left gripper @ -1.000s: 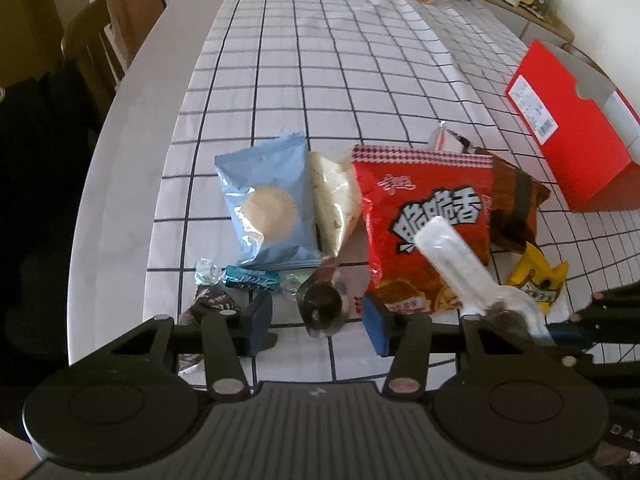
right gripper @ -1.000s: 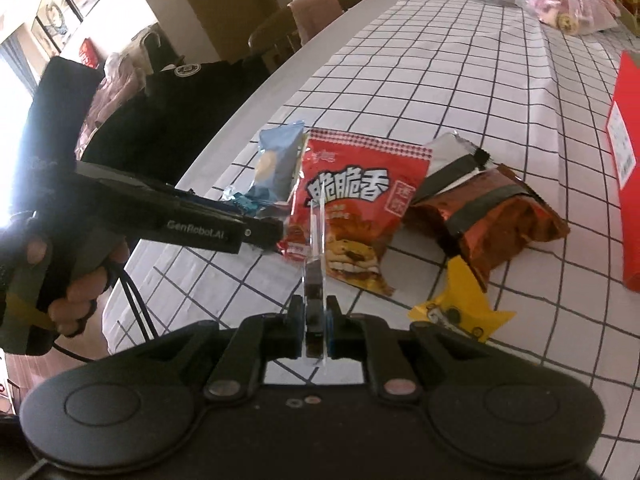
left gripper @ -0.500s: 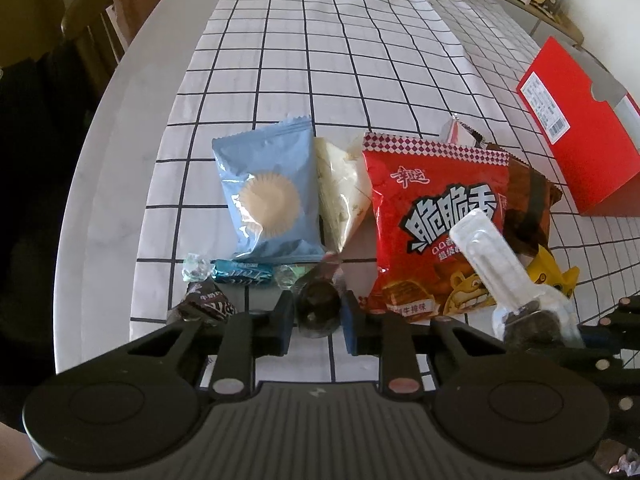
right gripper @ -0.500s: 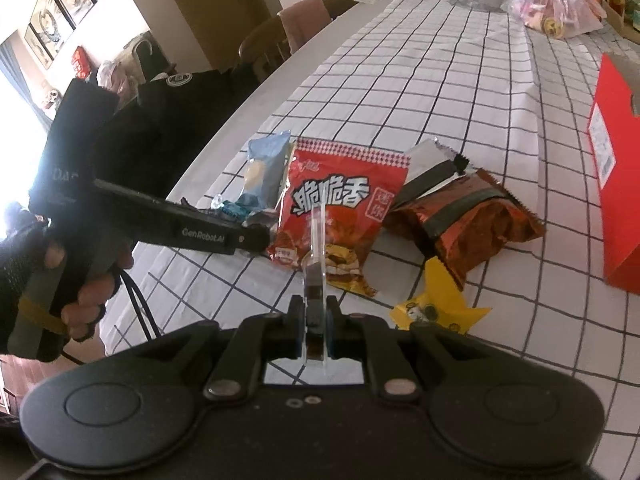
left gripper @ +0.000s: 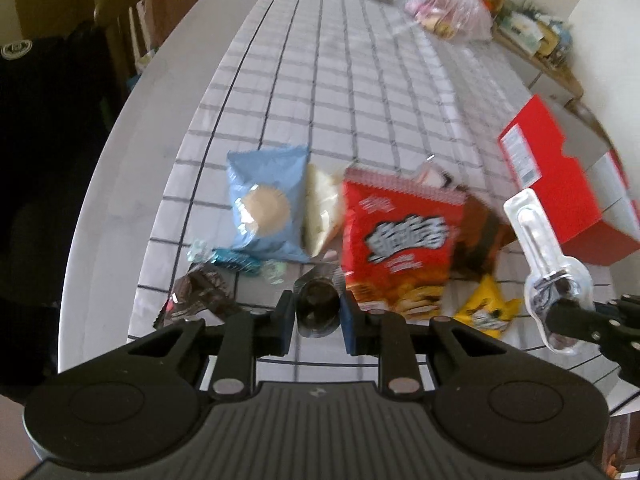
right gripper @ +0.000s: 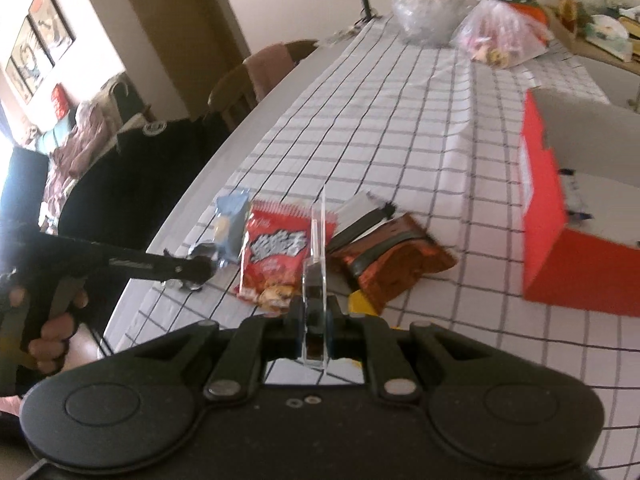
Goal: Organize snacks
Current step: 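Carry both candies into the red box and release them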
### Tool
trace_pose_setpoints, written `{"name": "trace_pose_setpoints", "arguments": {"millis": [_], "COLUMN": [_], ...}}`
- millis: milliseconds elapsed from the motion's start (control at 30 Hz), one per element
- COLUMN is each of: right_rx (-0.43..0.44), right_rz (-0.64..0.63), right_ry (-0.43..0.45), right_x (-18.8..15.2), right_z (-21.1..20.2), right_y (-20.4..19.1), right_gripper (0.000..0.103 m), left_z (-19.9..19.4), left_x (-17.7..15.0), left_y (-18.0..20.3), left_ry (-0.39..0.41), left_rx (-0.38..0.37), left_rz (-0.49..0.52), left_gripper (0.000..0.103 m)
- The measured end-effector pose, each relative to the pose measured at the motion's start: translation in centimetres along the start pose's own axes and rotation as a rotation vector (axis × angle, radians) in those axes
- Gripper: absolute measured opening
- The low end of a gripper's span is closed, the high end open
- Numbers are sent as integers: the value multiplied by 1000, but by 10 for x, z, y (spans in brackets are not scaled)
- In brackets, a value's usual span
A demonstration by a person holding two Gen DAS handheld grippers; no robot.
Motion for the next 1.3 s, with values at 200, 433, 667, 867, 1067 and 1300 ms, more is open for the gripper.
{"name": "trace_pose_setpoints", "arguments": {"millis": [200, 433, 667, 867, 1067, 1300], "right_rx": [-30, -89, -143, -180, -216, -234], "right_rz": [28, 57, 85, 111, 144, 180], "right_ry": [66, 145, 183, 189, 175, 119], "right_x": [13, 30, 39, 42, 46, 45], "right_z": [-32, -71, -103, -124, -135, -129], "right_y": [22, 60, 111, 163, 218, 273], "right_gripper": [9, 9, 9, 9, 9, 9], "left_z": [-32, -53, -45, -33, -14, 18], "left_x": [17, 46, 63, 72, 83, 93], "left_y": [40, 104, 184, 249, 306, 361], "left_ry": [67, 126, 130, 113, 87, 24], "left_rx": [-28, -79, -93, -108, -107, -107], "left_rz": [47, 139, 234, 278, 299, 283], "left_gripper": [23, 23, 23, 23, 23, 23]}}
Point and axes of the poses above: each gripper's, at about its wrist camera, not at the fingertips, and z roughly the way its jaws point, y to its right, x to its top, the point moved 6 cm from there along z, roughly the way its jaws point, and after that the axes turned 3 degrees about x, right-handed, at the moved point
